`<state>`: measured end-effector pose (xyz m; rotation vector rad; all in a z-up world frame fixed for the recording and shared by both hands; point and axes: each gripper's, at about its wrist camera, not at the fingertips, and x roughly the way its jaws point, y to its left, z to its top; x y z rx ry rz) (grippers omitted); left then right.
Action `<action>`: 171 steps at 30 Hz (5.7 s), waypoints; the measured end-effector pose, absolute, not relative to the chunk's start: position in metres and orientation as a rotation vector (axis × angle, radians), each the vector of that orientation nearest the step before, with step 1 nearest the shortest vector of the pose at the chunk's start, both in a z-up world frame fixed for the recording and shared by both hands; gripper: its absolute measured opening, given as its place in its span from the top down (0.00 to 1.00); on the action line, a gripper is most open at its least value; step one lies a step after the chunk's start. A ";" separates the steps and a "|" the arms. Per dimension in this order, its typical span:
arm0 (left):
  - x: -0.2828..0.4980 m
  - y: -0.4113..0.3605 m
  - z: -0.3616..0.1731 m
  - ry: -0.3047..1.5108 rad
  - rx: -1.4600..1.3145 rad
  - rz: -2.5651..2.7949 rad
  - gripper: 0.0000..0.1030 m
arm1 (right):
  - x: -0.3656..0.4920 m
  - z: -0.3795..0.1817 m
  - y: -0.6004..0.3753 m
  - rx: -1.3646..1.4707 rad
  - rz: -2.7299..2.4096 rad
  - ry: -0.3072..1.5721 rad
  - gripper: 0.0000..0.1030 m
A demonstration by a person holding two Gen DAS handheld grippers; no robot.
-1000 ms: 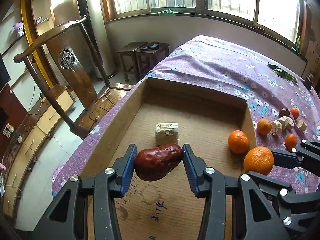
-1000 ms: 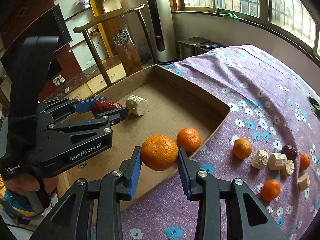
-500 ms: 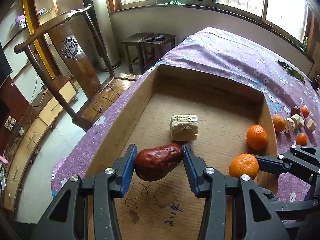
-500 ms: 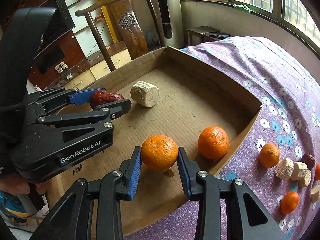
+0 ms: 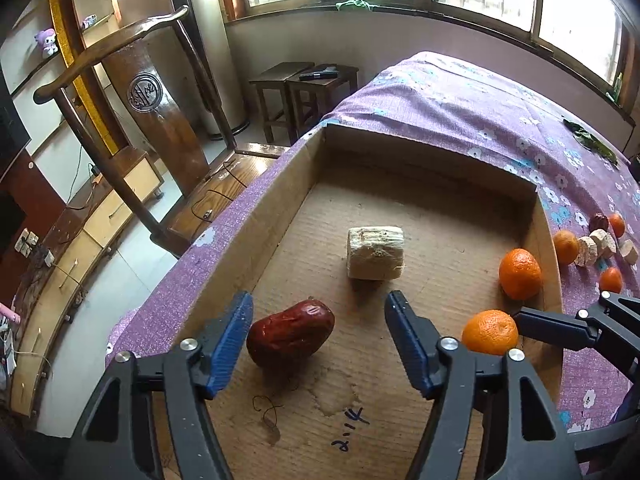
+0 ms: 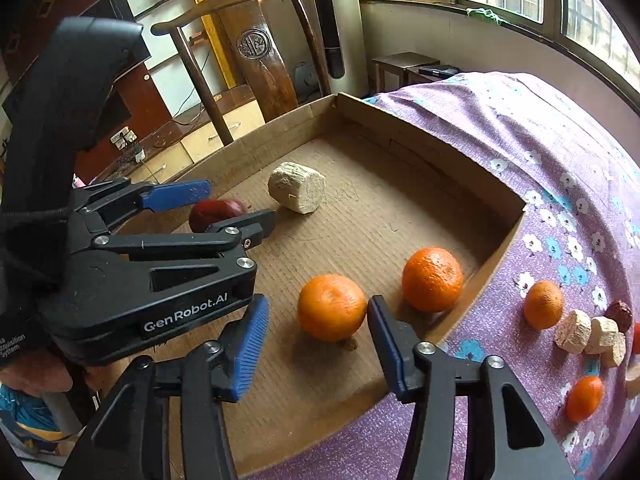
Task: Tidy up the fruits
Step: 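Lower the date and tangerine into the box and open both grippers, then return both grippers to the remaining fruits on the table, then grasp a tangerine with the right gripper while the left grasps another tangerine, then carry both tangerines into the box and open both grippers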
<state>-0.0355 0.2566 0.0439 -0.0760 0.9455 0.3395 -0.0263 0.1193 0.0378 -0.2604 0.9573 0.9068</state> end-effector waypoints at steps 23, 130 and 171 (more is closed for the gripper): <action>-0.047 0.155 0.088 0.789 -0.011 0.187 0.16 | -0.043 0.077 -0.014 -0.123 0.692 0.860 0.31; -0.032 0.107 0.068 0.813 0.034 -0.027 0.70 | -0.040 0.056 -0.061 -0.074 0.619 0.903 0.63; -0.052 0.249 0.059 0.819 -0.103 0.230 0.70 | -0.030 0.063 0.089 -0.259 0.830 0.901 0.63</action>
